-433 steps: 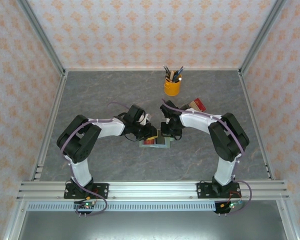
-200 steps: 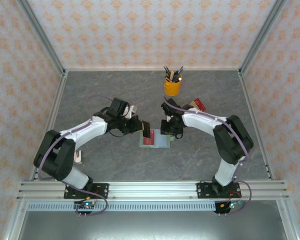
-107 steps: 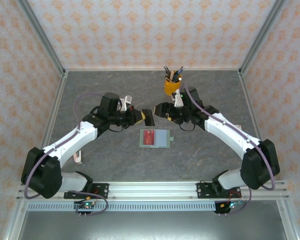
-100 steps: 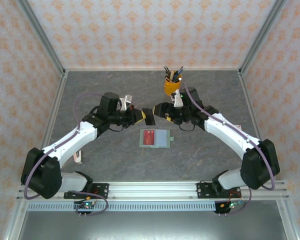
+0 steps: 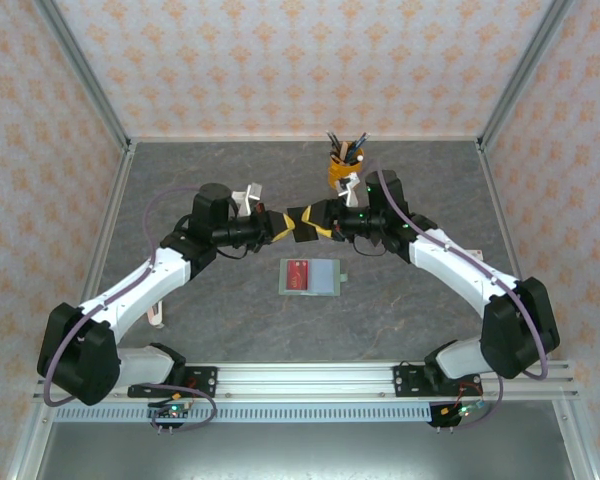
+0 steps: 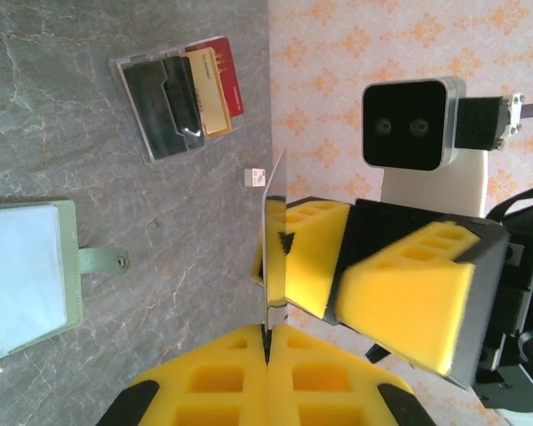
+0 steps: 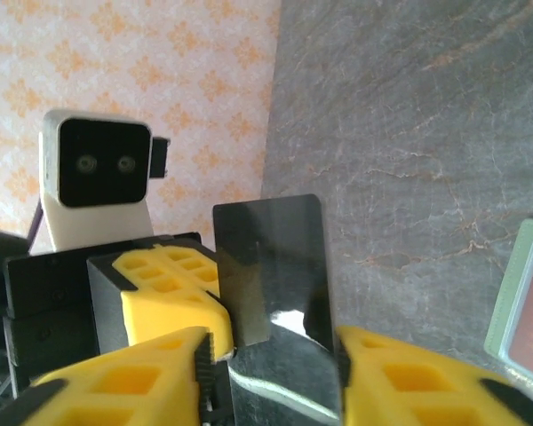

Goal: Take the credit cards out of the card holder

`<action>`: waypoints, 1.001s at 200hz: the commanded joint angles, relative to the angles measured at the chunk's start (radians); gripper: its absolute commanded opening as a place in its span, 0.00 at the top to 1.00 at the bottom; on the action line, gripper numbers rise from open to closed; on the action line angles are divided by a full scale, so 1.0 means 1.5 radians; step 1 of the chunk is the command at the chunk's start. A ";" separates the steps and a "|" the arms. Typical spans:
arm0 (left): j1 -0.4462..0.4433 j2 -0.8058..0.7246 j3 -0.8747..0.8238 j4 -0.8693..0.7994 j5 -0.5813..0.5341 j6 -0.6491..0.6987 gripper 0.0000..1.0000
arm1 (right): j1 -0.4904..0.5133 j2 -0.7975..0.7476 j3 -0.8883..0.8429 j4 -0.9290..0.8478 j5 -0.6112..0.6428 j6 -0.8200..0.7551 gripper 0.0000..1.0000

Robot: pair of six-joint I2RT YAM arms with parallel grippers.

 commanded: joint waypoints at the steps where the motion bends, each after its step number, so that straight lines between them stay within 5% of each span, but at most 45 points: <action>1: -0.001 -0.012 -0.003 0.008 0.011 -0.001 1.00 | 0.002 -0.007 0.002 0.039 -0.028 0.016 0.67; 37: -0.001 -0.010 0.007 -0.044 -0.008 0.020 1.00 | 0.000 -0.006 0.021 -0.025 -0.002 -0.022 0.91; 46: -0.001 -0.010 0.015 -0.083 -0.024 0.040 0.89 | 0.001 -0.006 0.038 -0.077 0.025 -0.052 1.00; 82: -0.002 -0.032 0.066 -0.347 -0.211 0.182 0.37 | -0.012 -0.004 0.113 -0.320 0.252 -0.204 1.00; 117: -0.002 -0.046 0.059 -0.436 -0.303 0.245 0.14 | -0.017 0.016 0.179 -0.467 0.587 -0.352 1.00; 134: -0.002 -0.045 0.059 -0.462 -0.340 0.278 0.05 | -0.027 0.030 0.198 -0.489 0.668 -0.410 1.00; 158: -0.001 -0.048 0.052 -0.474 -0.375 0.310 0.00 | -0.059 0.050 0.208 -0.489 0.681 -0.482 1.00; 200: 0.001 -0.036 0.055 -0.480 -0.385 0.331 0.00 | -0.163 0.133 0.271 -0.517 0.511 -0.528 1.00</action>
